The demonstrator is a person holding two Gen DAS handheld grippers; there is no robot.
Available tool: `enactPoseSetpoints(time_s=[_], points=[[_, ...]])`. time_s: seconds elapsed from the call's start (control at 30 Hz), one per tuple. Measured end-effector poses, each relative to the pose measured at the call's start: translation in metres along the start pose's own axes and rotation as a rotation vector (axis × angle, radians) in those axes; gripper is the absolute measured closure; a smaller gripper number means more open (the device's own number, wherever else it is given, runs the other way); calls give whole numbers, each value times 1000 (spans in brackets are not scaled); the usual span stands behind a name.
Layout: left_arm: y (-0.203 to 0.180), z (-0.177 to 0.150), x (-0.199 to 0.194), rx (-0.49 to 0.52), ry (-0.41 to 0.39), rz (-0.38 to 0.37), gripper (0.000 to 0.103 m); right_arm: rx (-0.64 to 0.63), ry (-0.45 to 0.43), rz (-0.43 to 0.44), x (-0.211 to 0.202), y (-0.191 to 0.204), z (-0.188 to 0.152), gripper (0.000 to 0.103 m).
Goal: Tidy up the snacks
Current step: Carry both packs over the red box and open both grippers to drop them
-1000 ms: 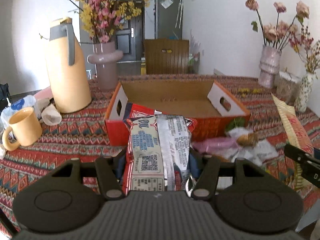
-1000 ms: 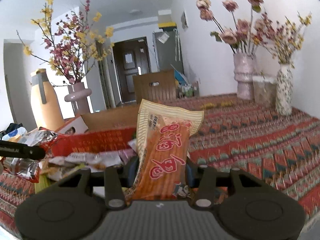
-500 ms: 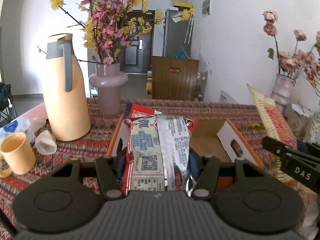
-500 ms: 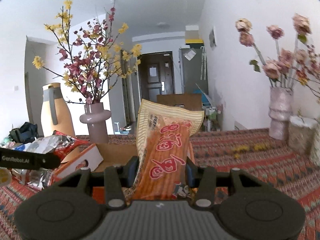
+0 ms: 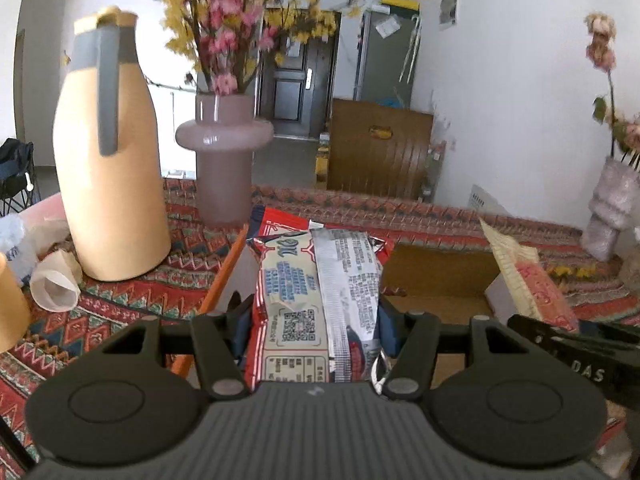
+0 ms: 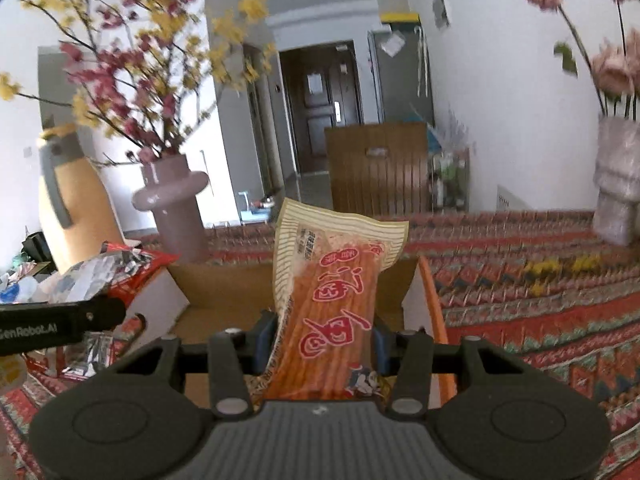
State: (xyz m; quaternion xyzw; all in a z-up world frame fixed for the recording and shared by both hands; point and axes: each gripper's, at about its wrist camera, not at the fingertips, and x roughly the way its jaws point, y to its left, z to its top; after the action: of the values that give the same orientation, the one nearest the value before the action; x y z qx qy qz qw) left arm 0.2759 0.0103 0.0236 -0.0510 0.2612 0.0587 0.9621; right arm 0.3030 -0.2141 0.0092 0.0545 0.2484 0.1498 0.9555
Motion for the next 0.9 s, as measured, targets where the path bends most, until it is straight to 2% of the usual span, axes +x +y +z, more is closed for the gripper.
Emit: enactPoseSetpoints(time_s=[0.1,0.17,0.23,0.3,0.33,0.43,0.57,0.73,0.9], points=[[0,-5,5,5,24,-18,42,4,43,-6,12,-4,-6,56],[2,-6,1,0,15,-23,30,4,62,-22,18,-3,-8,52],[4,-7,-6,-9,-21,-32,9,8,66,-29,18,-2,-10,39],[5,-7,-15,-22,-67,-33,0,21,39,-34,12,-2,-10,27],[6,-6,-18,-28,-84,-35,0,26,23,-33,9,-3,-9,18],[7,-6,-24,-48,-112,-41,0,62,-30,-25,-2,-9,-8,1],[6,-3,-28,-53,-120,-26,0,97,-84,-17,-13,-14,-7,0],[8,4,-52,-59,-143,-26,0,84,-122,-28,-24,-11,-3,0],[11,0,-85,-35,-168,-48,0,58,-189,-36,-65,-2,-3,0]])
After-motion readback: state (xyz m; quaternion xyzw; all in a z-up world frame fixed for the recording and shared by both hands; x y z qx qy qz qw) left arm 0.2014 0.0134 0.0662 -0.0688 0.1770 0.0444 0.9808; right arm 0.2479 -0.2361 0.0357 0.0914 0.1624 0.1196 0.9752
